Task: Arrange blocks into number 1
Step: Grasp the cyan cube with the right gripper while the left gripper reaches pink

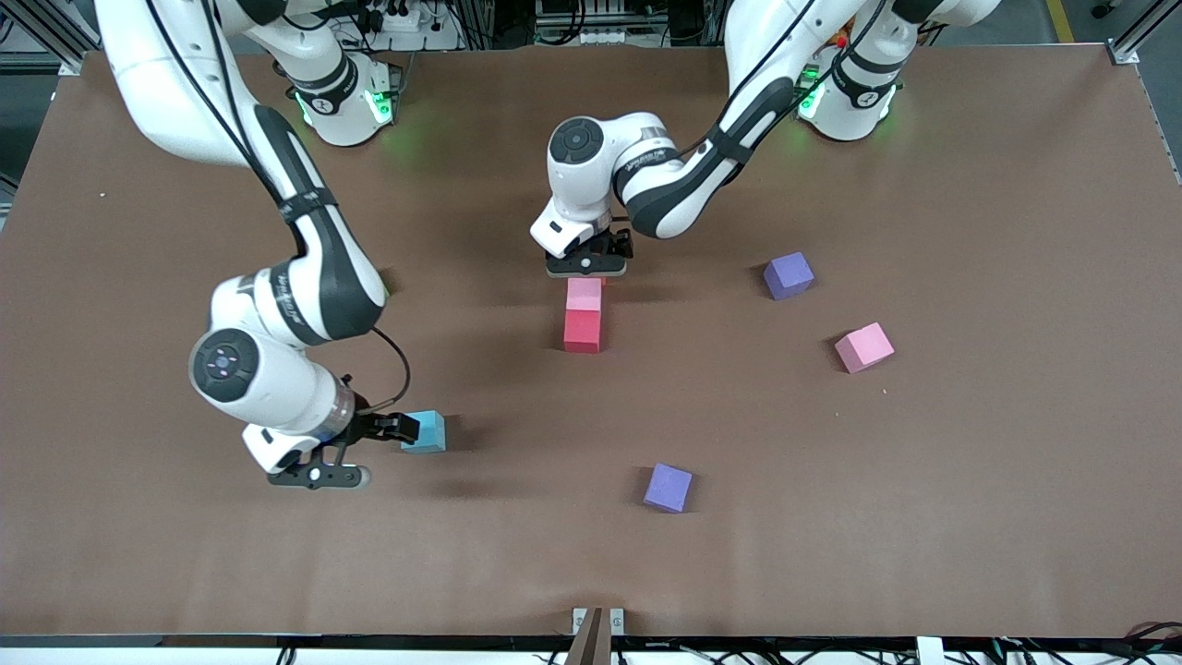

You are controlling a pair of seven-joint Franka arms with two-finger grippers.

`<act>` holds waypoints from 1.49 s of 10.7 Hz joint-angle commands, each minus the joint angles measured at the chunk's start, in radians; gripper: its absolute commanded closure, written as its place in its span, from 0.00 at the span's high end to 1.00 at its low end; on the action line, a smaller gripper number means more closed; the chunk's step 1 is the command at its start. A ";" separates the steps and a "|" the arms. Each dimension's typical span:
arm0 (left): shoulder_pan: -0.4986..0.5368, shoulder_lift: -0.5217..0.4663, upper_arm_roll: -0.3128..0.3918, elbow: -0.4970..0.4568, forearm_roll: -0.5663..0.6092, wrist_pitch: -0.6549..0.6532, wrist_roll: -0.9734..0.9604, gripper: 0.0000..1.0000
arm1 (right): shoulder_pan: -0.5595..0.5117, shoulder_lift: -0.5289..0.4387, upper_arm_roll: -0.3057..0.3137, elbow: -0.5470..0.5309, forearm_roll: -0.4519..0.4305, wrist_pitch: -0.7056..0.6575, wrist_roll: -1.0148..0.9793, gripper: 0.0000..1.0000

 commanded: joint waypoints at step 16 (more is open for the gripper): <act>0.750 -0.387 -0.014 -0.497 -0.018 0.143 0.224 1.00 | 0.064 0.139 -0.003 0.017 -0.111 0.088 0.029 1.00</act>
